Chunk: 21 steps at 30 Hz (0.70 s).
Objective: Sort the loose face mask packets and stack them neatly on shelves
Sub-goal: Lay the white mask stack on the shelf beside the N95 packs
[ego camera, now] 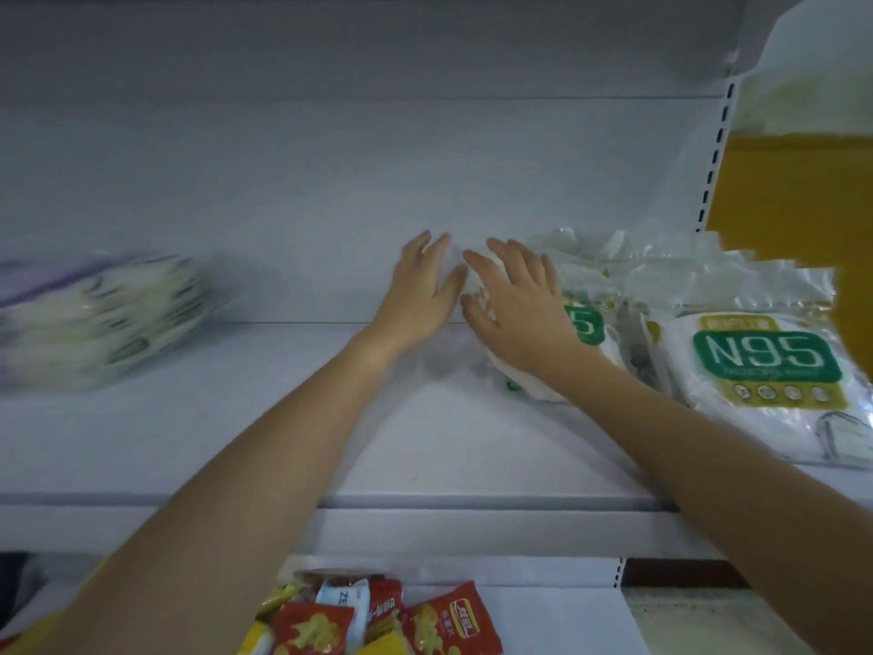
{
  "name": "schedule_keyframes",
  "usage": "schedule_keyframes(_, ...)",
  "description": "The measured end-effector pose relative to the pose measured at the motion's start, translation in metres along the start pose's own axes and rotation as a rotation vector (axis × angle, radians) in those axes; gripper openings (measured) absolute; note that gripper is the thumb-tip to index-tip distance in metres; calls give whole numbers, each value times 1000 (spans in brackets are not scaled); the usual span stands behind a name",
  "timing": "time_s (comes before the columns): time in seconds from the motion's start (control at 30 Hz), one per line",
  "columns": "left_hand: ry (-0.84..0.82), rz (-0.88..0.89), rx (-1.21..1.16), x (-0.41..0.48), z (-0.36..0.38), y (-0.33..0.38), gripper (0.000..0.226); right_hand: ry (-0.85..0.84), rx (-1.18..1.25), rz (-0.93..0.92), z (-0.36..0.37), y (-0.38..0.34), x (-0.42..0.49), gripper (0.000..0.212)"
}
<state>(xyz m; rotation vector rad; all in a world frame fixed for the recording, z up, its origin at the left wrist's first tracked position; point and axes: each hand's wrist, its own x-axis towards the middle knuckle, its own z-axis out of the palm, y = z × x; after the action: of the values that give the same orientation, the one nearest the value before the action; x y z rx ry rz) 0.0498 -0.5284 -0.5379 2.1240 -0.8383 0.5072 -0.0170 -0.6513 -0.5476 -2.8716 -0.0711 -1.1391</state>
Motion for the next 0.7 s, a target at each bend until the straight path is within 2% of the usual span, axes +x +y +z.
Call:
schedule_keyframes(0.13,54,182,313,-6,-82,-29,48,-134,265,-41,6,-59,25,56)
schedule_keyframes(0.33,95,128,630,-50,-214,-113,55,-271,628,-12,48,-176,76,55)
schedule_keyframes(0.5,-21,81,681,-86,-278,-181,76,-405,961,224,90,-256,103,65)
schedule_keyframes(0.7,-134,165,748,-110,-297,-227,95,-602,1153,497,118,-303,107,74)
